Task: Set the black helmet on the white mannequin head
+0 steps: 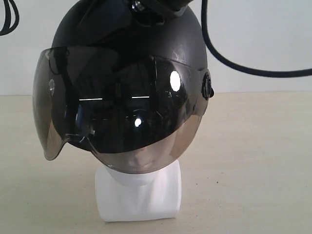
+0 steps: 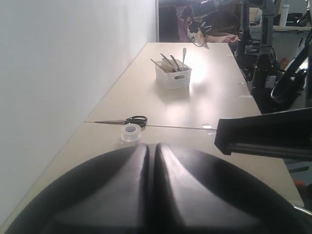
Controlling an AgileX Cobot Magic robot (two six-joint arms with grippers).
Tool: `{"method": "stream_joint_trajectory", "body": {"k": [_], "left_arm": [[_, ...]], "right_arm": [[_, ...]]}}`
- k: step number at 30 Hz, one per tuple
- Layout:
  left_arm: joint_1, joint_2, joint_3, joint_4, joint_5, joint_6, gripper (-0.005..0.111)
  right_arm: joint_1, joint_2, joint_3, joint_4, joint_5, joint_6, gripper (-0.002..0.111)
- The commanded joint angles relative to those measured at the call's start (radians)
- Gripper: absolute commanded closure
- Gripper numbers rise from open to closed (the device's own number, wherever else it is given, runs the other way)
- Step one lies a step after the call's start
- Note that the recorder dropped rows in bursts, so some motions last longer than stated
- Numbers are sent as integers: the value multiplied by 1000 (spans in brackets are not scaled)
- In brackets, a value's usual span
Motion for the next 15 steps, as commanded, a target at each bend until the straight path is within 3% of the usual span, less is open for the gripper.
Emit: {"method": "stream_joint_trajectory", "body": {"k": [1, 15], "left_arm": [[-14, 26, 8, 50, -27, -9, 102], [-14, 52, 8, 50, -27, -11, 102]], "right_arm": [[0, 10, 6, -39, 99, -2, 108], [0, 10, 6, -43, 176, -2, 108]]}}
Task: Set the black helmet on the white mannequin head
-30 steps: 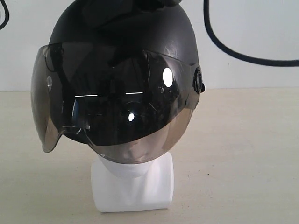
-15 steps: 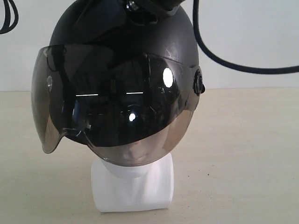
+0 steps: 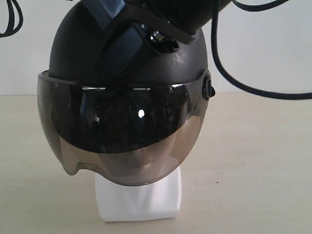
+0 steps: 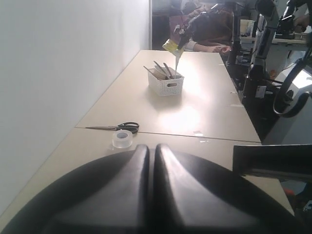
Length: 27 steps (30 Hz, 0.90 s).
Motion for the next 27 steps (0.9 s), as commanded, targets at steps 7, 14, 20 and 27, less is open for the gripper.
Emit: {"method": "stream_joint_trajectory", "body": {"k": [7, 14, 20, 27], "left_arm": [[-14, 28, 11, 82, -2, -9, 102], [-14, 28, 11, 82, -2, -9, 102], [-14, 28, 11, 82, -2, -9, 102], [-14, 28, 11, 82, -2, -9, 102]], "right_arm": [[0, 8, 34, -20, 13, 0, 108], [0, 8, 136, -20, -41, -12, 108], [0, 8, 138, -18, -40, -14, 108], [0, 8, 138, -18, -33, -14, 108]]}}
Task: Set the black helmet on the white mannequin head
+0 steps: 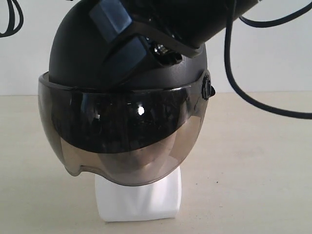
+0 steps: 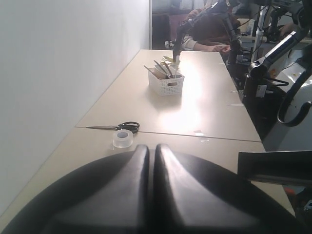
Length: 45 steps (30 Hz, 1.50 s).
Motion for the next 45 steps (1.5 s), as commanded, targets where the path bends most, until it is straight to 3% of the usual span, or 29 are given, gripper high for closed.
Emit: {"method": "stream_joint_trajectory", "body": {"k": [1, 10, 14, 26, 30, 36, 45], "left_arm": [[-14, 26, 13, 80, -2, -9, 102], [-14, 26, 13, 80, -2, -9, 102], [-14, 26, 13, 80, -2, -9, 102], [-14, 26, 13, 80, -2, -9, 102], [-14, 26, 13, 80, -2, -9, 102], [-14, 26, 13, 80, -2, -10, 102], [-14, -28, 13, 80, -2, -10, 102]], "right_arm": [[0, 35, 30, -40, 45, -6, 108], [0, 35, 32, -40, 66, -2, 108], [0, 35, 111, -40, 23, -6, 108], [0, -57, 72, -43, -32, -24, 108], [-2, -143, 15, -134, -48, 16, 108], [-2, -279, 26, -464, -62, 244, 108], [-2, -415, 223, -675, -43, 448, 108]]}}
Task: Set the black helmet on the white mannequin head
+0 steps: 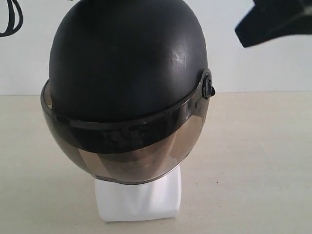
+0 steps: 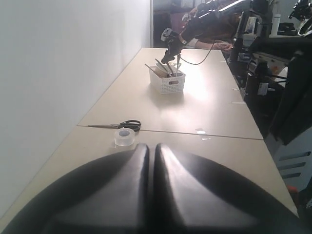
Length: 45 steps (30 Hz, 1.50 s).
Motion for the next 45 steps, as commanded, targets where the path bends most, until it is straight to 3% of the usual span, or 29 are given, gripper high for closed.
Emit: {"method": "stream_joint_trajectory", "body": {"k": [1, 8, 14, 17, 27, 35, 40, 45], "left_arm": [[-14, -30, 13, 76, -6, -10, 102], [6, -142, 13, 76, 17, -55, 102], [157, -192, 28, 76, 19, -104, 102], [215, -192, 111, 76, 87, -95, 102], [225, -192, 286, 76, 182, 12, 102], [225, -192, 338, 76, 177, 10, 102], [229, -192, 339, 76, 169, -11, 102], [302, -199, 370, 76, 139, -44, 102]], "right_arm": [[-2, -64, 130, -85, -43, 103, 108], [-2, -125, 404, -206, -326, 338, 108], [-2, -125, 447, -356, -452, 495, 108], [-2, -115, 447, -427, -471, 577, 108], [-6, -79, 447, -427, -541, 564, 108], [-122, -79, 447, -382, -572, 553, 108], [-164, -70, 447, -268, -573, 421, 108], [-221, -41, 447, -92, -576, 227, 108]]}}
